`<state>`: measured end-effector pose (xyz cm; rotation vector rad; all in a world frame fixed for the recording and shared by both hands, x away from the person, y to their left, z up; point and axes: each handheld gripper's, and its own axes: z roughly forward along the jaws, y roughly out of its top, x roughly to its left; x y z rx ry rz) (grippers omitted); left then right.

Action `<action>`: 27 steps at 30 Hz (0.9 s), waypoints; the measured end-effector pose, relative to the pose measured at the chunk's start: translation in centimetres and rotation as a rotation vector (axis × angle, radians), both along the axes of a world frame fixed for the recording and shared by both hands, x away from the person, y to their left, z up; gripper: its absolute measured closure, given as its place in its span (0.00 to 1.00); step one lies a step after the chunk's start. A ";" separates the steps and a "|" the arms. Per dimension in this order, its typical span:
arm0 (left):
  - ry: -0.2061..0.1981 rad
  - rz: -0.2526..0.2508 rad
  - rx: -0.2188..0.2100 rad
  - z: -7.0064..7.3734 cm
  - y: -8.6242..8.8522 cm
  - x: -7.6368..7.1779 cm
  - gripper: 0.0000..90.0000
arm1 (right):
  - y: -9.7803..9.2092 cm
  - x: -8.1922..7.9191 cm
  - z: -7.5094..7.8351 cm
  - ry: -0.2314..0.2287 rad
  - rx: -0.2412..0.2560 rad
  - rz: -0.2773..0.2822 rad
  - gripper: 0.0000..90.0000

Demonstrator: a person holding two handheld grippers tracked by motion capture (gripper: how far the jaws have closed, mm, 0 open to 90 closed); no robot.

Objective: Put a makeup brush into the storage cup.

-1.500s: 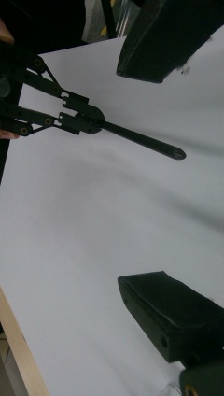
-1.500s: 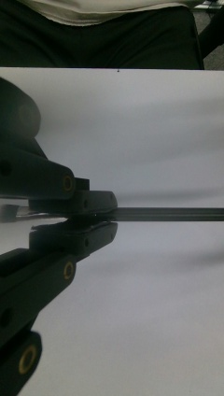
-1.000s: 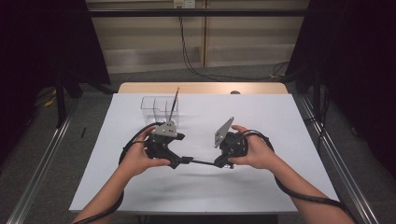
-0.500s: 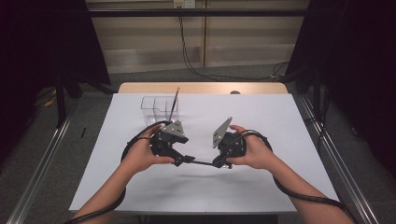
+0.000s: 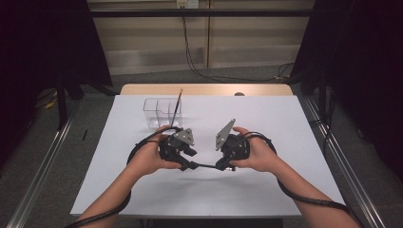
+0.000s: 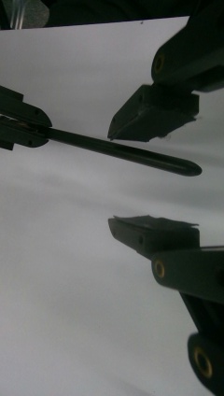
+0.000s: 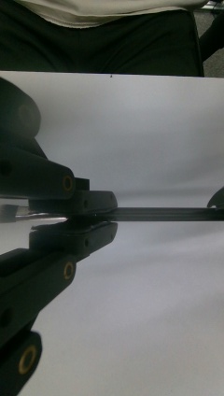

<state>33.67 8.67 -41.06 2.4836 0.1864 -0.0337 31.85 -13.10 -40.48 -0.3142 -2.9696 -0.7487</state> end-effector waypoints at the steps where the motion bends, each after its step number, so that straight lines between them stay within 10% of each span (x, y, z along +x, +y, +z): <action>1: 0.002 -0.002 0.000 0.0 0.0 0.0 0.62 | 0.0 0.0 0.0 0.002 0.005 0.000 0.94; 9: 0.033 -0.036 0.003 -0.1 -0.3 -0.2 0.82 | -0.3 0.2 0.4 -0.009 0.025 -0.008 0.94; 27: 0.054 -0.100 0.040 -1.1 -1.3 -1.0 0.93 | -0.8 0.6 1.5 -0.029 0.070 0.023 0.93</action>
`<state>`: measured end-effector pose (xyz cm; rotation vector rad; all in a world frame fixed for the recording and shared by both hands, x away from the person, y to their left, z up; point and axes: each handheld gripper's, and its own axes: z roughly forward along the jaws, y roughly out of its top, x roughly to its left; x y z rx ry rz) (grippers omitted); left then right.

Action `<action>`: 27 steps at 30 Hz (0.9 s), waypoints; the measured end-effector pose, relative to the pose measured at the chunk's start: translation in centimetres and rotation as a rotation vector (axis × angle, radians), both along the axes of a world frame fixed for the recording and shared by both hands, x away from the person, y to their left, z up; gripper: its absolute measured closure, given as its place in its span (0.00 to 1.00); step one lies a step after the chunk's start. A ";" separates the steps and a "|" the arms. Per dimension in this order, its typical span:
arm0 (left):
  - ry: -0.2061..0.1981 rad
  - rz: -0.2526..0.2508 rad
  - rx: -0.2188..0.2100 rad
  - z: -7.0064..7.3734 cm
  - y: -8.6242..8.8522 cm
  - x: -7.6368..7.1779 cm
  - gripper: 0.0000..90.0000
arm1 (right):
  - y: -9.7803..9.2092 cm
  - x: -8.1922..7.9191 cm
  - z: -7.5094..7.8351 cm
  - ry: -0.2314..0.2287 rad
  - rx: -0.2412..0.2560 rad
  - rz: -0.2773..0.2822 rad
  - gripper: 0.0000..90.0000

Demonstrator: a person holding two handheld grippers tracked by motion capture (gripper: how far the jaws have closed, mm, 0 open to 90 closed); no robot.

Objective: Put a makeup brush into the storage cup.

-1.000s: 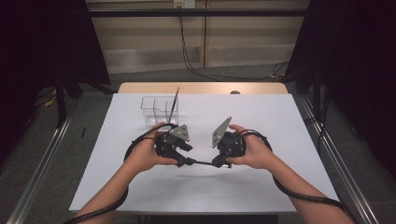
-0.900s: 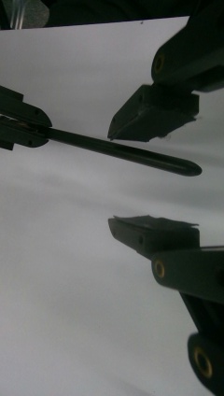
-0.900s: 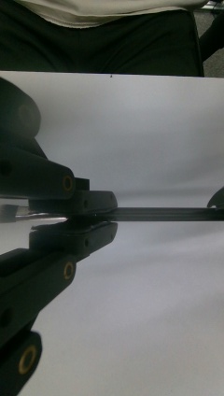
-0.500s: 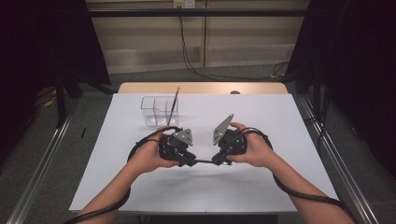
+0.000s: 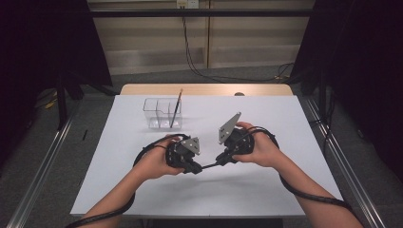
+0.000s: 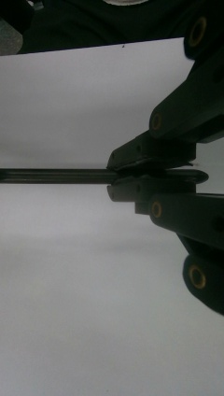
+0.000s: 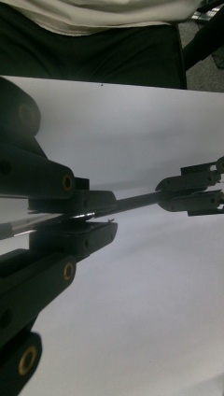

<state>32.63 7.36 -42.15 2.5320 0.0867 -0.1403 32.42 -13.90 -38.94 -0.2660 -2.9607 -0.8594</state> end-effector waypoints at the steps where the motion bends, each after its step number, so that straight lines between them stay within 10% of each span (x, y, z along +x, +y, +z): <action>1: 0.002 0.002 -0.003 -0.1 0.0 0.0 0.93 | 0.0 -0.1 -0.1 -0.003 -0.004 -0.004 0.93; 12: 0.016 0.009 -0.011 0.0 0.3 0.0 0.94 | -0.2 -0.1 -0.5 0.003 0.052 -0.031 0.87; 27: 0.021 0.035 -0.041 0.1 0.8 0.2 0.93 | -1.9 0.2 -1.2 0.048 0.266 -0.157 0.34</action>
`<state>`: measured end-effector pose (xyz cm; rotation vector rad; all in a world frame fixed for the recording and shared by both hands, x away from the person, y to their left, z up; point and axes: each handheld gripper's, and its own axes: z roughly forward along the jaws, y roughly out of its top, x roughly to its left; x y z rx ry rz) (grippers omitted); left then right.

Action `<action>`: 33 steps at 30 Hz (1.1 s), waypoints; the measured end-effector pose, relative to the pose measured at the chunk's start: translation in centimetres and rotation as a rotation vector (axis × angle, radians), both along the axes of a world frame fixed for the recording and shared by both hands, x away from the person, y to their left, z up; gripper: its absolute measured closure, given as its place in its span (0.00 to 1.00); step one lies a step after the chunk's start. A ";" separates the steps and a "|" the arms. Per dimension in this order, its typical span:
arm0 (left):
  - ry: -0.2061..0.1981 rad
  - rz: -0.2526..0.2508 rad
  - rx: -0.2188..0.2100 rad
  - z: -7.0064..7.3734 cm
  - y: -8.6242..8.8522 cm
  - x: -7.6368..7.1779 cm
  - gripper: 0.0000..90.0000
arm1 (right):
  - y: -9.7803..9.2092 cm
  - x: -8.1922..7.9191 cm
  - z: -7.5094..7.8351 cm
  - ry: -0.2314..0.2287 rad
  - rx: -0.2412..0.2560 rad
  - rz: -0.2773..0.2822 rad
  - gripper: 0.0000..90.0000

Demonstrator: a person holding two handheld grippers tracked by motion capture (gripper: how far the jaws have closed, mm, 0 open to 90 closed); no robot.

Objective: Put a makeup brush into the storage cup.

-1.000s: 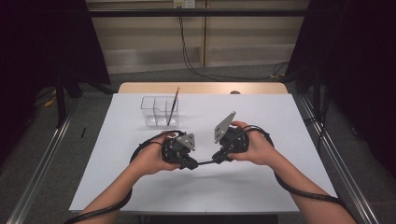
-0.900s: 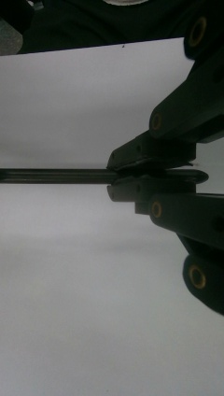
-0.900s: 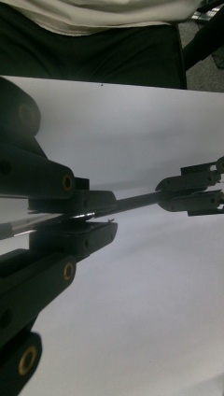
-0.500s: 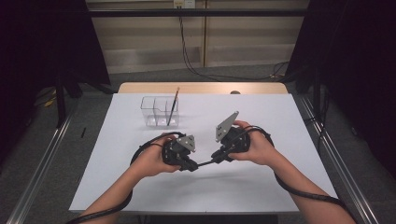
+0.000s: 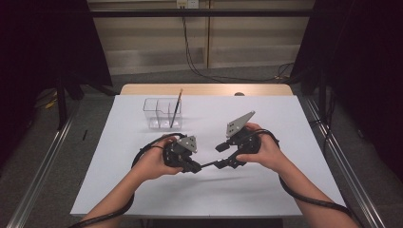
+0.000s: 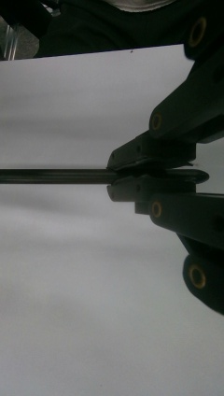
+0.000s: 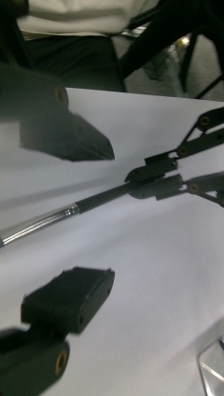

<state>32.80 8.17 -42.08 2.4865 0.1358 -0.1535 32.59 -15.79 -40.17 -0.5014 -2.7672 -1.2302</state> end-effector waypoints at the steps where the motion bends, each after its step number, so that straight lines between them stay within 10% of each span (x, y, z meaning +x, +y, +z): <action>1: -0.002 0.005 -0.004 0.0 0.0 0.0 0.94 | -0.2 0.0 -0.1 0.006 0.016 -0.012 0.32; 19: 0.006 0.025 -0.037 -0.2 0.1 0.0 0.93 | -2.4 -0.6 -0.6 -0.066 0.313 -0.164 0.20; 33: 0.014 0.040 -0.069 -0.3 0.3 0.1 0.93 | -2.9 -1.1 -1.3 -0.107 0.413 -0.216 0.10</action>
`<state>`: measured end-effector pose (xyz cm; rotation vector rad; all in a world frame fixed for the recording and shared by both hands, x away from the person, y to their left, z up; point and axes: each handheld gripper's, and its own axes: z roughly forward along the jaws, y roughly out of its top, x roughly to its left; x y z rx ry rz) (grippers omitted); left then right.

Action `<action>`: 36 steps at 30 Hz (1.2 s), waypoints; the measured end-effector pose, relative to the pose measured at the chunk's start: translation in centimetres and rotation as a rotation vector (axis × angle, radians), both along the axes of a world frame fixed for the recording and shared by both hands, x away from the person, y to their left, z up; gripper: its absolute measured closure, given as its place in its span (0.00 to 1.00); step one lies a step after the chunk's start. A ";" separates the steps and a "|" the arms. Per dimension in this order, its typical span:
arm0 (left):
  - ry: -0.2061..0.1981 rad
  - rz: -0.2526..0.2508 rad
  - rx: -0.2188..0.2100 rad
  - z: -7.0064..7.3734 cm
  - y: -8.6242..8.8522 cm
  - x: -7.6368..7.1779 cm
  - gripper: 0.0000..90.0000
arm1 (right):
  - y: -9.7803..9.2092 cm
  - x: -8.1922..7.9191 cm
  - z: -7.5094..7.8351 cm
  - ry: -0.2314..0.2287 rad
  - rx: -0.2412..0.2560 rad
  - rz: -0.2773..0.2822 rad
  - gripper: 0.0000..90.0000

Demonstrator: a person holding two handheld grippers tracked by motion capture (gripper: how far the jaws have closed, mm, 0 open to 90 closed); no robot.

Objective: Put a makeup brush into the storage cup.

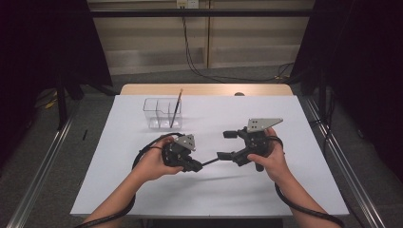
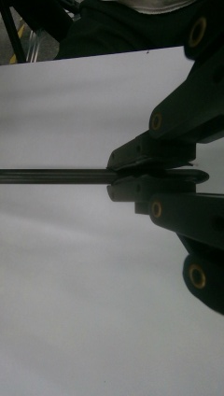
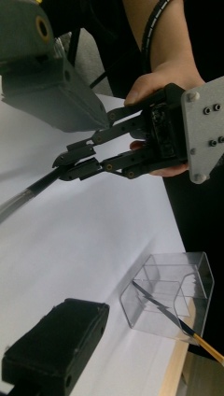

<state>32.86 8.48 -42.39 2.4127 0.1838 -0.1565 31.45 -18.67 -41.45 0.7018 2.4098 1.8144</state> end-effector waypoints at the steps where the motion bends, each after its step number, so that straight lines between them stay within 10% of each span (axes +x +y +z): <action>1: -0.001 0.003 -0.003 0.0 0.0 0.0 0.93 | 0.0 0.0 0.0 -0.004 0.003 -0.001 0.09; 20: 0.018 0.046 -0.084 -0.3 0.5 0.0 0.93 | -0.6 -0.3 -0.3 -0.029 0.031 -0.059 0.05; 36: 0.043 0.117 -0.279 -0.7 1.2 0.2 0.93 | -0.6 -0.3 -0.3 -0.033 0.062 -0.063 0.05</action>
